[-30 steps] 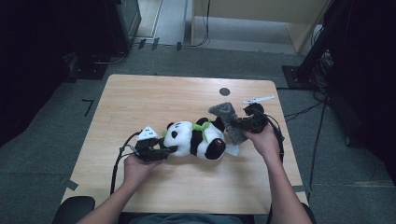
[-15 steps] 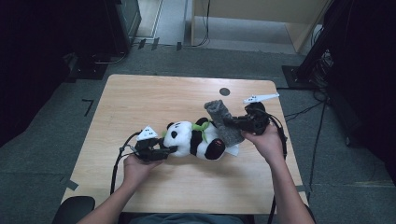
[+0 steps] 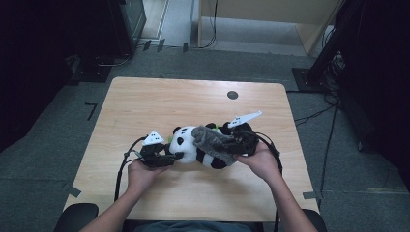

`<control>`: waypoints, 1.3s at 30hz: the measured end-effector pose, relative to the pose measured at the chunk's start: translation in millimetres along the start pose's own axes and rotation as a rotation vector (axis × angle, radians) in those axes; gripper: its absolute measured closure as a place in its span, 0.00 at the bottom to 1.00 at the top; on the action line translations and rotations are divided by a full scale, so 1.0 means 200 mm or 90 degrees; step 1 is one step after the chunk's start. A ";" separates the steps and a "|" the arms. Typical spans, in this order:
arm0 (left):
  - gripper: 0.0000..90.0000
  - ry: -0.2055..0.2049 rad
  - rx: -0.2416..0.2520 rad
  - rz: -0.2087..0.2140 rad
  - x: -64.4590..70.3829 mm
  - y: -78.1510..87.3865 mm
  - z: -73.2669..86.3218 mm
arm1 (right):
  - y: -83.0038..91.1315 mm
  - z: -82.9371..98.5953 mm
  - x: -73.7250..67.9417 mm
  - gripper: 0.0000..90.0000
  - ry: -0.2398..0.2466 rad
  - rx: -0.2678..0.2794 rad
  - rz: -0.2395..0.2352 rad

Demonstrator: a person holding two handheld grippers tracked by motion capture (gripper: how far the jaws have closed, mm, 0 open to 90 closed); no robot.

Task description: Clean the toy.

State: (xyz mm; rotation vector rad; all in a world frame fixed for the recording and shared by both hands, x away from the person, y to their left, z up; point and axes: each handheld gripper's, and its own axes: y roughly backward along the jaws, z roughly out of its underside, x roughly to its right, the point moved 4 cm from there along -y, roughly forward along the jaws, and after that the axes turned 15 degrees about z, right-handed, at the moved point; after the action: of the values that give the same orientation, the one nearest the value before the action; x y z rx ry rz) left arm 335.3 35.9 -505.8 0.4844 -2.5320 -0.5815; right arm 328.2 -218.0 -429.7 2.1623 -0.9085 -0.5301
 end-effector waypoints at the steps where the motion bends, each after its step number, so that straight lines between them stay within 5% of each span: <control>1: 0.50 0.000 0.000 0.000 0.00 0.00 0.00 | -0.01 0.01 0.00 0.91 -0.001 -0.002 0.001; 15: 0.50 -0.007 -0.001 0.003 0.00 0.00 0.00 | 0.01 0.11 0.12 0.91 -0.050 0.003 0.036; 27: 0.49 0.007 0.006 0.006 -0.01 0.00 0.00 | -0.04 0.21 0.27 0.91 -0.104 -0.040 0.070; 33: 0.49 0.015 0.011 0.008 -0.01 0.01 -0.01 | -0.02 0.23 0.29 0.91 -0.103 -0.057 0.095; 39: 0.49 0.019 0.012 0.010 -0.02 0.01 -0.01 | 0.08 0.17 0.27 0.91 -0.111 -0.016 0.057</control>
State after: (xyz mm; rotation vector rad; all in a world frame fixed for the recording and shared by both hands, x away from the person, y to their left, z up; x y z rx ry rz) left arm 338.7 38.8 -505.1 0.4762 -2.5123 -0.5406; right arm 336.1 -281.6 -444.4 2.0655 -1.0818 -0.6895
